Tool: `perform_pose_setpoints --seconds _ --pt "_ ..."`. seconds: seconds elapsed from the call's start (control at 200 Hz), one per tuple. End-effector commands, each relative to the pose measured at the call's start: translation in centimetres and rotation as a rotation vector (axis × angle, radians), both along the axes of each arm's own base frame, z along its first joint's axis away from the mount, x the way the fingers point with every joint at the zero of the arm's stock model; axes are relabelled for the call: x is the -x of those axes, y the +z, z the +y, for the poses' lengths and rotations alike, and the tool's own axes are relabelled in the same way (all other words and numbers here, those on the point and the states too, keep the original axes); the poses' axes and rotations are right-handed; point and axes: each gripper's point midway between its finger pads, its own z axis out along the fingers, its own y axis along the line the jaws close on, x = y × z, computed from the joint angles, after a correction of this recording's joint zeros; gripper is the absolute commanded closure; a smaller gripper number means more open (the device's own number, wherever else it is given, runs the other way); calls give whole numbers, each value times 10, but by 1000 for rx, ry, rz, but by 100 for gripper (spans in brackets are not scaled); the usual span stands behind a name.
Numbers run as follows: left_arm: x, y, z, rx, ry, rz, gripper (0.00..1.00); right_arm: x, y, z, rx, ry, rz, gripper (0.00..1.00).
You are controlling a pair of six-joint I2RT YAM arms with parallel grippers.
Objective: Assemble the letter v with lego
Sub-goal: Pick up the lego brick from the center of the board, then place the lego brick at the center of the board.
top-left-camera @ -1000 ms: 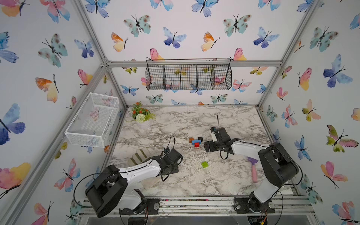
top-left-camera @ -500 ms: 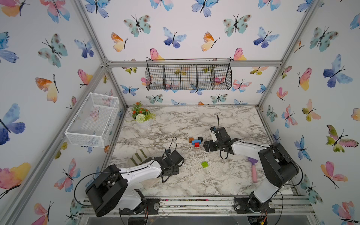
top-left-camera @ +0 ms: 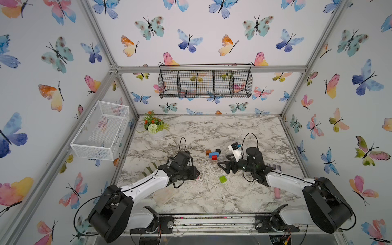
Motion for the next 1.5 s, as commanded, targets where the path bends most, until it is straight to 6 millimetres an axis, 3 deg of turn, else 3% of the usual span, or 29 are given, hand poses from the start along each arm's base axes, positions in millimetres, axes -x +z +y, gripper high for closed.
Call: perform_pose_setpoints --seconds 0.0,0.085,0.195,0.561,1.011,1.311,1.437,1.497 --pt "-8 65 -38 291 -245 -88 82 34 39 25 -101 210 -202 6" --pt "-9 86 -46 376 -312 -88 83 44 43 31 -88 241 -264 7" --pt "-6 102 -56 450 -376 -76 83 44 44 38 -56 232 -317 7" --pt "1 102 -60 494 -408 -28 84 33 56 64 -1 215 -426 14" --pt "0 95 -61 496 -408 2 83 37 63 80 -25 229 -461 49" --pt "-5 102 -59 512 -381 -13 78 32 49 81 -5 201 -400 68" --pt "-9 108 -56 522 -361 -30 62 27 45 77 5 151 -356 76" --pt "-13 111 -52 527 -337 -48 44 22 41 74 15 109 -316 78"
